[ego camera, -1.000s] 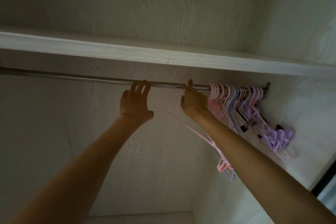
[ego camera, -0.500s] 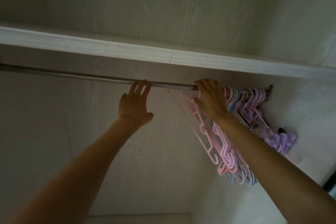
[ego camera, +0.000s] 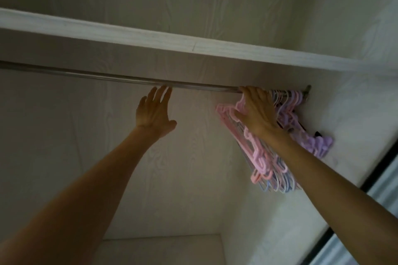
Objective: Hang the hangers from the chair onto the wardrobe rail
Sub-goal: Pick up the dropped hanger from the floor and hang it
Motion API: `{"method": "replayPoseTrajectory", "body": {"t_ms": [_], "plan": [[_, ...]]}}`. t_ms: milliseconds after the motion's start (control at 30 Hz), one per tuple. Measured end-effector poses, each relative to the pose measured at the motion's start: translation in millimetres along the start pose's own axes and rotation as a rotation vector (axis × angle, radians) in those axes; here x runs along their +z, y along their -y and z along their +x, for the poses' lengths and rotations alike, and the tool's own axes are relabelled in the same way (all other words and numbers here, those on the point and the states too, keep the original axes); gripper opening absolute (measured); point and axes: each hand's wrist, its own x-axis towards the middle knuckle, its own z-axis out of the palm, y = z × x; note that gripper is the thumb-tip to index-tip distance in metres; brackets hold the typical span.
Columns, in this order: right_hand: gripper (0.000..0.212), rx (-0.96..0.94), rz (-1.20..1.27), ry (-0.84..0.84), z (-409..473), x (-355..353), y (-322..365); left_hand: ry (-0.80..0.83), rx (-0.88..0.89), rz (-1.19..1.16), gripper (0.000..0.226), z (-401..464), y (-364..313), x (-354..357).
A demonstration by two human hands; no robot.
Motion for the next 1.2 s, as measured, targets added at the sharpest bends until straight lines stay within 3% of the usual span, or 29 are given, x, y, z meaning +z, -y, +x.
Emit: {"method": "replayPoseTrajectory", "body": {"t_ms": [133,367,600,767,1000,1200], "plan": [[0.040,-0.129,0.025,-0.128,-51,-18,31,-0.059,0.018,-0.070,0.077,-64,5,26],[0.024,-0.161,0.102,-0.057,-163,-52,94,0.084,0.077,-0.101,0.053,-189,34,51],[0.021,-0.007,0.230,0.197,-328,-58,177,0.293,0.142,-0.174,0.045,-313,51,63],[0.022,0.135,0.315,0.416,-446,-34,226,0.426,0.096,-0.226,0.041,-397,72,102],[0.022,0.240,0.504,0.682,-613,23,301,0.652,-0.114,-0.242,0.035,-529,110,206],[0.021,0.251,0.588,0.948,-749,102,369,0.868,-0.341,-0.188,0.038,-642,160,336]]}}
